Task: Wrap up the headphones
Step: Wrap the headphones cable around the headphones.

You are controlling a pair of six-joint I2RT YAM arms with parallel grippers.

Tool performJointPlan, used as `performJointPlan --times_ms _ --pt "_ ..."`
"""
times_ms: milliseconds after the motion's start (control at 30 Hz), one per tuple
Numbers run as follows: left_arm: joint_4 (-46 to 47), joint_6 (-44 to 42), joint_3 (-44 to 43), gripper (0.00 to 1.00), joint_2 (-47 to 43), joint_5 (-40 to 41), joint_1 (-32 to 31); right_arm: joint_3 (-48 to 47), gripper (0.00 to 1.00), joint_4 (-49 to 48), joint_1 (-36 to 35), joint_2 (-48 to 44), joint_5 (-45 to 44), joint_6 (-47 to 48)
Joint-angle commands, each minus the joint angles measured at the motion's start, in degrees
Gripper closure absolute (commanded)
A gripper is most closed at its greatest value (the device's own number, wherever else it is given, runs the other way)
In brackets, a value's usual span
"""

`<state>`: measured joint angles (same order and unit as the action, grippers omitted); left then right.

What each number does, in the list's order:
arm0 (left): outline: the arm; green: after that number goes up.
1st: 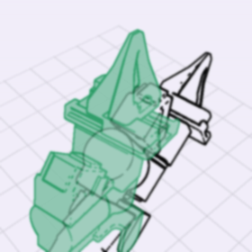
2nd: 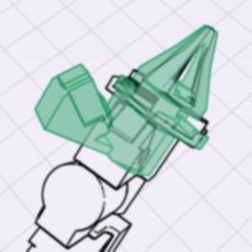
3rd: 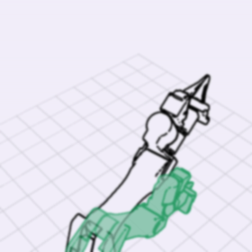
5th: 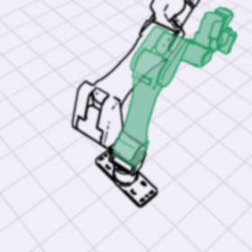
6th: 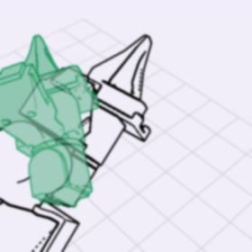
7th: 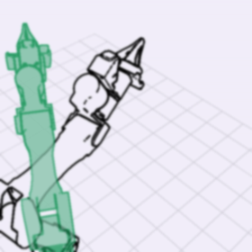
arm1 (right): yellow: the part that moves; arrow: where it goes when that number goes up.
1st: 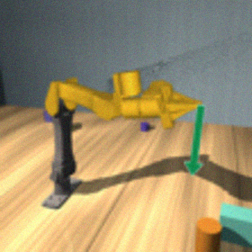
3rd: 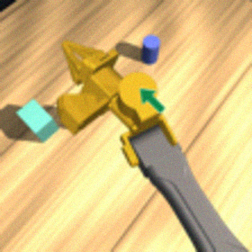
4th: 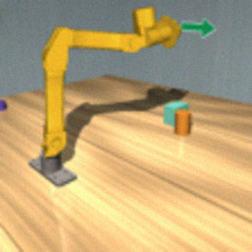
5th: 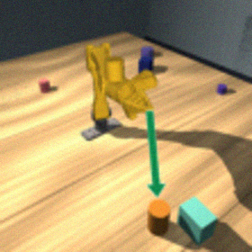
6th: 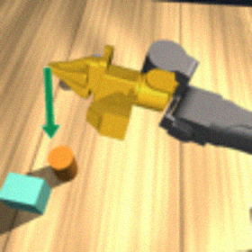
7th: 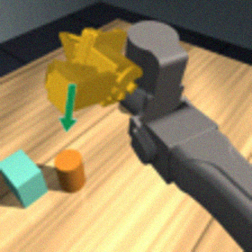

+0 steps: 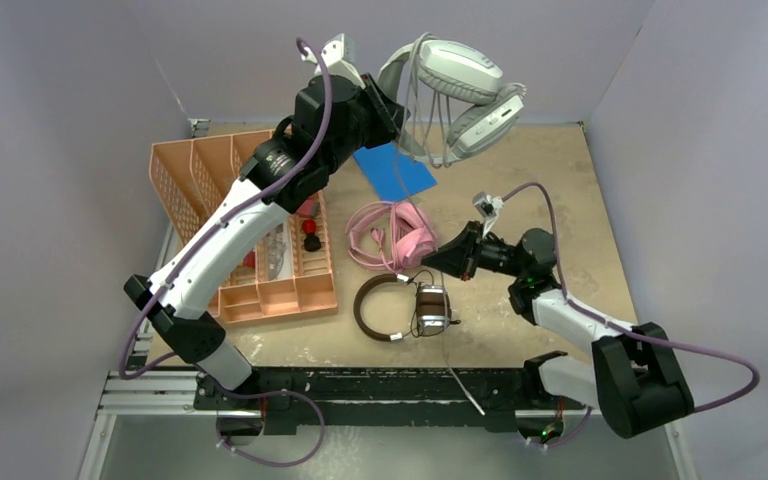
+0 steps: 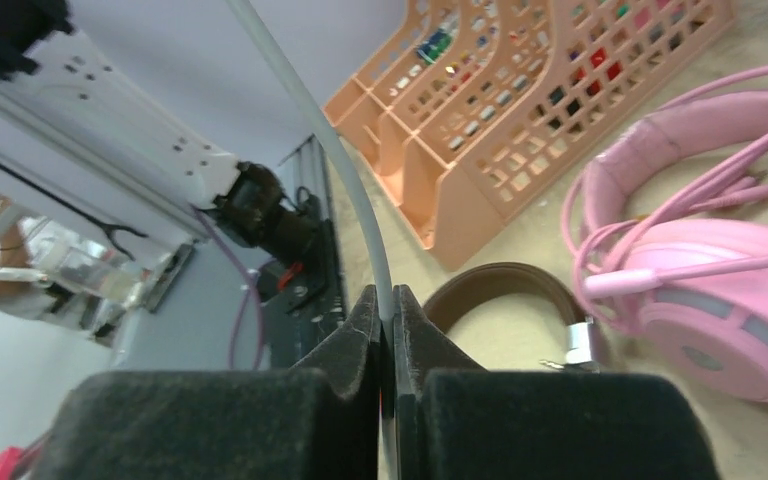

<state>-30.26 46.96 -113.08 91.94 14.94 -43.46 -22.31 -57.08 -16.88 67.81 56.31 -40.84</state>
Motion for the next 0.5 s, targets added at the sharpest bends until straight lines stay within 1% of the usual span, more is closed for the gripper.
performJointPlan --times_ms 0,33,100,133,167,233,267,367,467 --pt "4.85 0.85 -4.71 1.00 -0.54 4.18 2.26 3.09 1.00 -8.57 0.24 -7.75 0.78 -5.97" --pt "4.85 1.08 -4.62 1.00 -0.47 4.07 3.77 3.13 1.00 -1.28 0.69 -12.04 -3.87 -3.14" --pt "4.86 2.00 -4.54 1.00 -0.36 0.97 7.23 0.98 1.00 18.53 0.88 -21.04 -12.98 5.25" --pt "5.03 1.94 -4.58 1.00 -0.43 0.10 8.89 -0.45 1.00 26.79 0.95 -24.70 -18.11 7.95" --pt "5.13 1.71 -4.60 1.00 -0.51 -0.82 10.06 -1.82 1.00 33.29 1.50 -27.95 -22.19 9.88" --pt "5.20 1.81 -4.80 1.00 -0.73 -3.60 12.77 -3.76 1.00 41.07 4.10 -31.28 -26.23 11.74" --pt "5.72 2.16 -4.63 1.00 -1.02 -6.04 14.10 -5.16 1.00 44.15 6.31 -30.86 -25.40 12.24" --pt "11.85 3.25 -1.34 1.00 -2.78 -16.49 16.44 -9.38 1.00 46.37 12.40 -22.51 -15.17 12.13" --pt "14.22 0.88 -0.59 1.00 -2.46 -29.97 16.48 -15.00 1.00 50.62 13.83 -15.04 -11.44 13.25"
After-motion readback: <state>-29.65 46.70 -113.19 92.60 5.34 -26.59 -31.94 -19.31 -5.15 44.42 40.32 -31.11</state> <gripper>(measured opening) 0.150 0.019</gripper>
